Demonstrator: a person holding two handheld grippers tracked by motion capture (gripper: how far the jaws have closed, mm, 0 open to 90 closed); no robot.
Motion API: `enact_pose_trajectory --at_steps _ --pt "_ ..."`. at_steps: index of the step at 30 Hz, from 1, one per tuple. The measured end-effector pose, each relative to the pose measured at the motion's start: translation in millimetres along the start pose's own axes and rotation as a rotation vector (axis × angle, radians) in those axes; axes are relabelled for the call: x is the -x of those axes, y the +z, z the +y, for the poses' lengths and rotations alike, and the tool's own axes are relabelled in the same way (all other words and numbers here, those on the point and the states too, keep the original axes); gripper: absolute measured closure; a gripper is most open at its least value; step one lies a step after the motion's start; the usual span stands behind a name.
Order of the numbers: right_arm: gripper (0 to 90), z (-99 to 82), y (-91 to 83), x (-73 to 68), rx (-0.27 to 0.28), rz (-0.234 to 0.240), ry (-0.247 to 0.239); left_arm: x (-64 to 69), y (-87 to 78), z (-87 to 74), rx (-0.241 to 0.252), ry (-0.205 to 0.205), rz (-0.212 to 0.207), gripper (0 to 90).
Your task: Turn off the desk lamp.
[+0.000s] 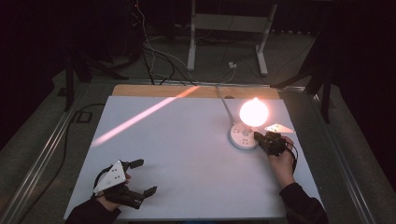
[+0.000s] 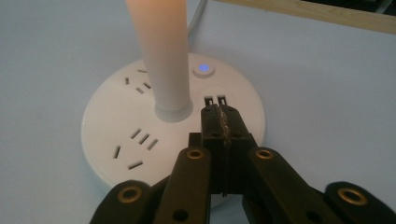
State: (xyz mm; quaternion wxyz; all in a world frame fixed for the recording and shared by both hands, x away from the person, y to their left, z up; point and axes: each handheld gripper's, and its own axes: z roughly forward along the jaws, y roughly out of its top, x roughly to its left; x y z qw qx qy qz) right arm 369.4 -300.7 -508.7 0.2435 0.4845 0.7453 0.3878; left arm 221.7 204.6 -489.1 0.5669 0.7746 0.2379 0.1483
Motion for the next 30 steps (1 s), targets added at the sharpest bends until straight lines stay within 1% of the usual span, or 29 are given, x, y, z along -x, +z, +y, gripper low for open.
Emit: enact_pose_trajectory --at_steps 1,2,3,6,7,8,9,11,12,15,25,29,30 --pt "90.0 0.0 0.0 0.0 0.000 0.000 0.000 0.1 0.1 0.0 0.000 0.000 0.000 0.5" --pt "90.0 -0.8 1.2 -1.2 -0.001 0.022 0.000 0.2 0.1 0.1 -0.001 0.001 0.000 0.5" --pt "90.0 0.7 1.6 -5.1 -0.010 -0.001 -0.037 0.4 0.1 0.2 -0.002 0.003 0.001 0.5" --pt "90.0 1.2 1.0 -6.7 -0.009 -0.023 -0.045 0.1 -0.6 0.0 0.001 0.001 0.001 0.5" --pt "90.0 1.2 1.0 -6.7 -0.009 -0.023 -0.045 -0.4 -0.5 0.0 0.003 -0.002 0.000 0.5" --pt "90.0 4.9 -5.7 -6.0 0.023 -0.031 -0.056 -0.8 -0.4 -0.1 0.002 -0.003 0.000 0.5" --pt "90.0 4.9 -5.7 -6.0 0.023 -0.031 -0.056 -1.0 0.0 -0.2 0.000 -0.003 0.000 0.5" --pt "90.0 11.9 -16.3 -1.0 0.067 -0.040 -0.025 -0.7 0.8 -0.3 -0.002 -0.002 -0.002 0.5" --pt "90.0 11.9 -16.3 -1.0 0.067 -0.040 -0.025 -0.4 0.8 -0.2 -0.002 0.000 -0.002 0.5" --pt "90.0 14.0 -21.9 1.5 0.090 -0.049 -0.015 -0.1 0.3 -0.1 -0.003 0.000 0.001 0.5" --pt "90.0 15.6 -23.3 1.4 0.098 -0.054 -0.018 -0.4 0.2 -0.2 0.000 0.000 0.001 0.5" --pt "90.0 13.6 -19.2 0.4 0.082 -0.050 -0.023 -0.3 0.3 -0.2 -0.001 0.000 0.000 0.5" --pt "90.0 11.6 -15.8 -0.2 0.067 -0.050 -0.029 -0.3 0.3 -0.2 -0.001 0.000 0.000 0.5"
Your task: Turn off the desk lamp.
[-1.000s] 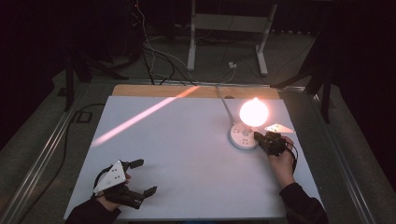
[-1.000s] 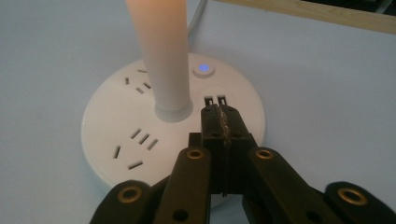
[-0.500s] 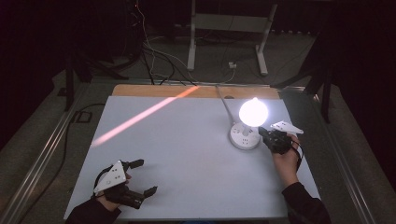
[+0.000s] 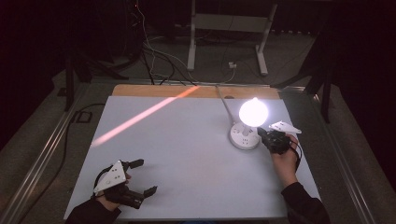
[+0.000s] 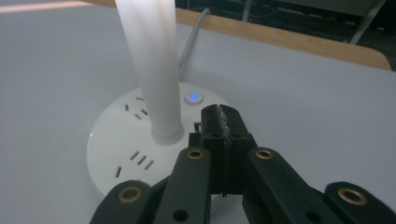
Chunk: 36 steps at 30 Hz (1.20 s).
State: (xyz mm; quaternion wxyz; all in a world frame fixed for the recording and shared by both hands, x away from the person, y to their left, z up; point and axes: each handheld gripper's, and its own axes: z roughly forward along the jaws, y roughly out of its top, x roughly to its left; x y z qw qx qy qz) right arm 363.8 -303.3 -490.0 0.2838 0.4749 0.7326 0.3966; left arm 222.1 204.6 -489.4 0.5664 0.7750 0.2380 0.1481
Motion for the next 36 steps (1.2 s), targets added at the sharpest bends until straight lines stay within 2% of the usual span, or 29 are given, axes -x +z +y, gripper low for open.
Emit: enact_pose_trajectory --at_steps 8,14,27,28,31,33,36 --pt "90.0 -8.6 10.4 -0.1 -0.055 0.015 0.007 -0.1 -0.1 0.0 0.002 -0.002 0.000 0.5" --pt "90.0 -10.7 13.4 -0.8 -0.074 0.020 0.005 -0.2 -0.2 0.0 0.002 -0.002 0.000 0.5" --pt "90.0 -12.0 14.7 0.5 -0.074 0.030 0.003 0.1 0.1 0.1 0.001 -0.001 -0.001 0.5" --pt "90.0 -12.7 14.6 1.9 -0.068 0.038 0.016 0.1 0.0 0.1 0.001 -0.001 0.000 0.5" --pt "90.0 -12.5 14.6 1.8 -0.066 0.021 0.021 -0.1 -0.3 0.1 0.003 -0.002 0.001 0.5" --pt "90.0 -10.2 13.0 1.0 -0.057 0.026 0.014 -0.3 -0.4 0.1 0.003 -0.002 0.000 0.5" --pt "90.0 -3.2 6.4 1.7 -0.016 0.017 0.025 -0.4 -0.1 0.0 0.001 -0.003 0.000 0.5"
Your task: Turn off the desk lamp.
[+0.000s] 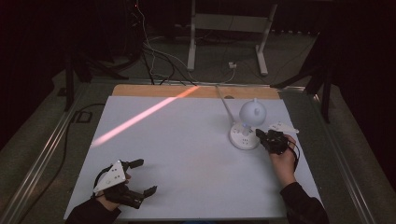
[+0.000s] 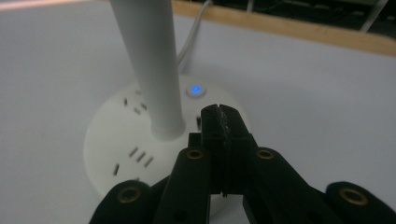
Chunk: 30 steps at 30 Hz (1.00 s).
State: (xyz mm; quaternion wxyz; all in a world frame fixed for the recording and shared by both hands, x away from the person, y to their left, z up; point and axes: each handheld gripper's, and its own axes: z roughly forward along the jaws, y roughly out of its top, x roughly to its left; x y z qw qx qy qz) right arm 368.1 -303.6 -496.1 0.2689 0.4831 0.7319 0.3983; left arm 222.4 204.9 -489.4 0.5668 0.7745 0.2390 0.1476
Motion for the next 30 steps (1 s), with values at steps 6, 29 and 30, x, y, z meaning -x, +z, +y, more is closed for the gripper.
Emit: enact_pose_trajectory --at_steps 6,29,30 --pt "85.4 6.7 -12.5 3.8 0.052 -0.017 0.013 0.1 -0.1 0.1 0.000 0.000 0.001 0.5" --pt "10.7 -1.8 -14.1 3.1 0.004 0.035 -0.024 -0.1 -1.4 0.3 0.005 -0.003 0.002 0.5" --pt "8.4 -2.9 -14.7 3.9 0.005 0.044 -0.029 0.0 -1.4 0.3 0.004 -0.002 0.002 0.6"
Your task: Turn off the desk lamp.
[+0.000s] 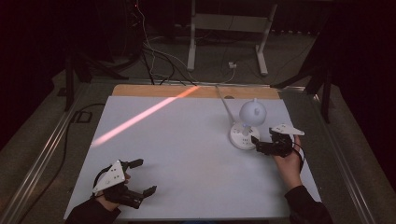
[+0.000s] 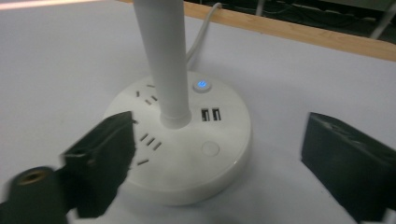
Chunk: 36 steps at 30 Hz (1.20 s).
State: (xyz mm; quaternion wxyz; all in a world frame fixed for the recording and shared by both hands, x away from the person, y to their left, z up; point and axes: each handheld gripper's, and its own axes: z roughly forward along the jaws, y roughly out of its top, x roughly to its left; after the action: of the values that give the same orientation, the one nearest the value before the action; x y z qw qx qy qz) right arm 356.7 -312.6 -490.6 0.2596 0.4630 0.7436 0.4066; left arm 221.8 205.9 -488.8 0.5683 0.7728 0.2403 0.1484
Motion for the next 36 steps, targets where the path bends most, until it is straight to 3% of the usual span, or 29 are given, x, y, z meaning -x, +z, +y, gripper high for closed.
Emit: enact_pose_trajectory --at_steps 1,6,8,17,26,31,36 --pt "0.0 -1.7 -0.7 1.0 -0.001 0.026 -0.004 0.0 0.0 0.0 0.000 0.000 0.000 0.5" --pt "0.0 -5.3 -4.4 0.3 -0.025 0.051 -0.008 -0.1 -0.5 0.0 0.001 -0.001 0.001 0.5" --pt "0.0 -9.1 -10.7 -0.3 -0.008 0.080 0.020 0.0 -0.9 0.0 0.002 -0.001 0.002 0.5" --pt "0.0 -21.3 -28.3 -9.9 -0.001 0.118 0.047 -0.4 -1.6 0.3 0.010 -0.001 0.008 0.5" --pt "0.0 -39.4 -43.5 -25.0 -0.005 0.141 0.048 -0.5 -0.8 0.2 0.007 -0.003 0.008 0.5" --pt "0.0 -46.2 -53.8 -32.2 -0.019 0.125 0.042 -0.5 -0.7 0.1 0.009 -0.005 0.007 0.5" --pt "0.0 -49.6 -66.3 -36.7 0.007 0.123 0.043 -0.6 -0.3 0.0 0.005 -0.004 0.006 0.5"
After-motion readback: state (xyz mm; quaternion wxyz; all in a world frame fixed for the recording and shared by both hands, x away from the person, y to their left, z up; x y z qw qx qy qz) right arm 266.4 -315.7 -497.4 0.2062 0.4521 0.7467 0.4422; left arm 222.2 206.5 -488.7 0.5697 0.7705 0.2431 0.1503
